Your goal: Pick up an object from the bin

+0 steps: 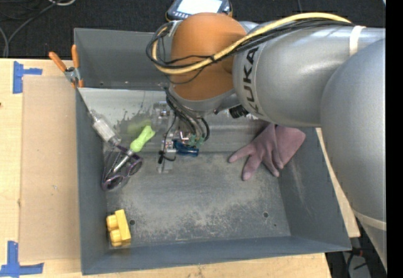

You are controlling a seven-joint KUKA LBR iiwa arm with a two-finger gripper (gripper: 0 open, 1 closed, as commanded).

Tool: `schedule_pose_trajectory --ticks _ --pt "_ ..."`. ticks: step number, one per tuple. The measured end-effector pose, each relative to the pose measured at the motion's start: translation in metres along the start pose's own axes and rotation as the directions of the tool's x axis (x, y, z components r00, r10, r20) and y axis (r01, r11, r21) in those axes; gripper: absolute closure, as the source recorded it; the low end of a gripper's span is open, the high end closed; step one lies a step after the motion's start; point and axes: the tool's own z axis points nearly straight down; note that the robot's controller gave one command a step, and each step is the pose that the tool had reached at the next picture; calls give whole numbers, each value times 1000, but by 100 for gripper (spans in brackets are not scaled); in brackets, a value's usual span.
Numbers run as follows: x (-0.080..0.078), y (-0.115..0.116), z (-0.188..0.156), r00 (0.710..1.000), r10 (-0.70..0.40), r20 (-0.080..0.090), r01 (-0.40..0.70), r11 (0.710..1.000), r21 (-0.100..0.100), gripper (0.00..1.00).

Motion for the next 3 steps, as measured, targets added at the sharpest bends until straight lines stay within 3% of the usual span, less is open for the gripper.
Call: schedule_pose_trajectory --ticks 1,2,3 --pt "-2 -1 -5 1000 6 8 -6 1000 -1 0" --pt "-7 50 93 926 -376 10 376 926 1 0" --pt "4 71 49 946 -325 9 325 946 0 0"
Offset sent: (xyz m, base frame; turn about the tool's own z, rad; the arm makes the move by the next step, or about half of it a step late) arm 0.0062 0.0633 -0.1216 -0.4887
